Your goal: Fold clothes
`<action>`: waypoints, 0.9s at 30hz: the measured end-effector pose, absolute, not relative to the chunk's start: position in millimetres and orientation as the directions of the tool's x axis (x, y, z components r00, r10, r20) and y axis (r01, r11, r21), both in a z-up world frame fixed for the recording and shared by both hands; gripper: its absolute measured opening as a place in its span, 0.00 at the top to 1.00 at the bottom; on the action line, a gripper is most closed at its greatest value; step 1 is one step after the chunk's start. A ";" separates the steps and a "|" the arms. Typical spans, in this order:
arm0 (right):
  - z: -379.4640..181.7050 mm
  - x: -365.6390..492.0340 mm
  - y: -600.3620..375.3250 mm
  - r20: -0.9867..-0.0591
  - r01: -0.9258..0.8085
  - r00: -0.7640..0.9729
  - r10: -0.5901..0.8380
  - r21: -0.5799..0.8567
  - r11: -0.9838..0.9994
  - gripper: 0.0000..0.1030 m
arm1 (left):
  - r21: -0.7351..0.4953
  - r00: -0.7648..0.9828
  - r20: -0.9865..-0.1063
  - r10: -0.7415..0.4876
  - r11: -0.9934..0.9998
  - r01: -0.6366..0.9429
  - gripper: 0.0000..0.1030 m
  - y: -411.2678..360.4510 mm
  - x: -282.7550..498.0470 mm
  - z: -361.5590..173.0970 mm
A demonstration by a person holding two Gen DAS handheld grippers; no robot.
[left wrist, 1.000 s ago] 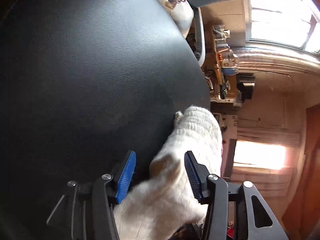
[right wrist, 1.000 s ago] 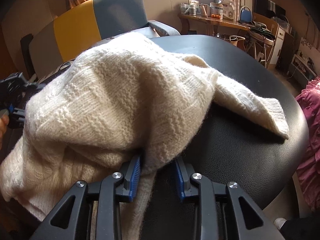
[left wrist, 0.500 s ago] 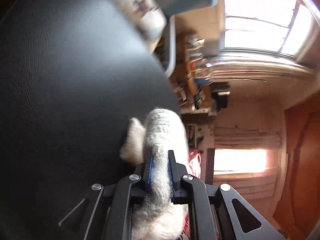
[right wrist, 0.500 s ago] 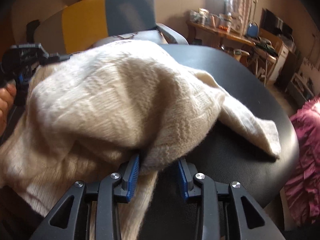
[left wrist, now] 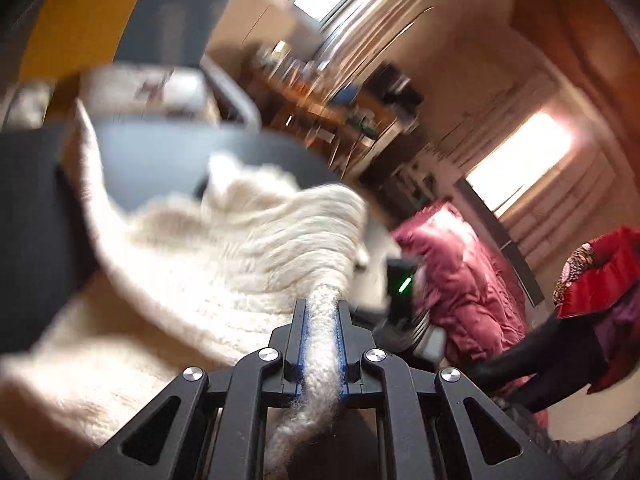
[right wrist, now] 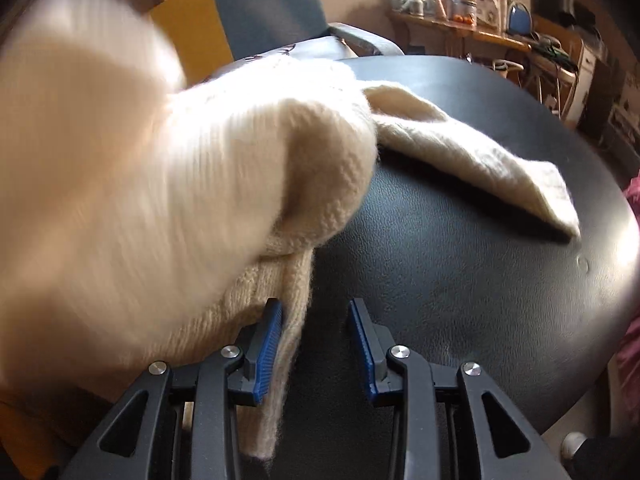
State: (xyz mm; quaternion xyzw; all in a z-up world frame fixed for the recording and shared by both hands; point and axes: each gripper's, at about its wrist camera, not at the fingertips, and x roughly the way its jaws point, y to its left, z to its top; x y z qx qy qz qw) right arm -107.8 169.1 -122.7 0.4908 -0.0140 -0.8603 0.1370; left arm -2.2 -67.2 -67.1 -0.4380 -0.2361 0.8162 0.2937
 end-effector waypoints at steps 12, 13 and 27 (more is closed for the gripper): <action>-123.7 -100.2 151.7 -0.837 0.277 -0.494 -0.235 0.105 -0.955 0.66 | -0.639 -0.643 -0.615 0.456 -0.766 0.069 0.77 -248.4 38.9 -48.0; -124.0 -101.2 150.0 -0.836 0.279 -0.497 -0.232 0.099 -0.955 0.66 | -0.588 -0.655 -0.644 0.395 -0.804 0.094 0.71 -259.4 28.8 -42.1; -130.6 -102.9 144.6 -0.795 0.348 -0.542 -0.274 0.085 -0.934 0.60 | -0.030 -0.410 -0.888 0.210 -0.914 -0.404 0.61 -164.4 -129.3 -92.6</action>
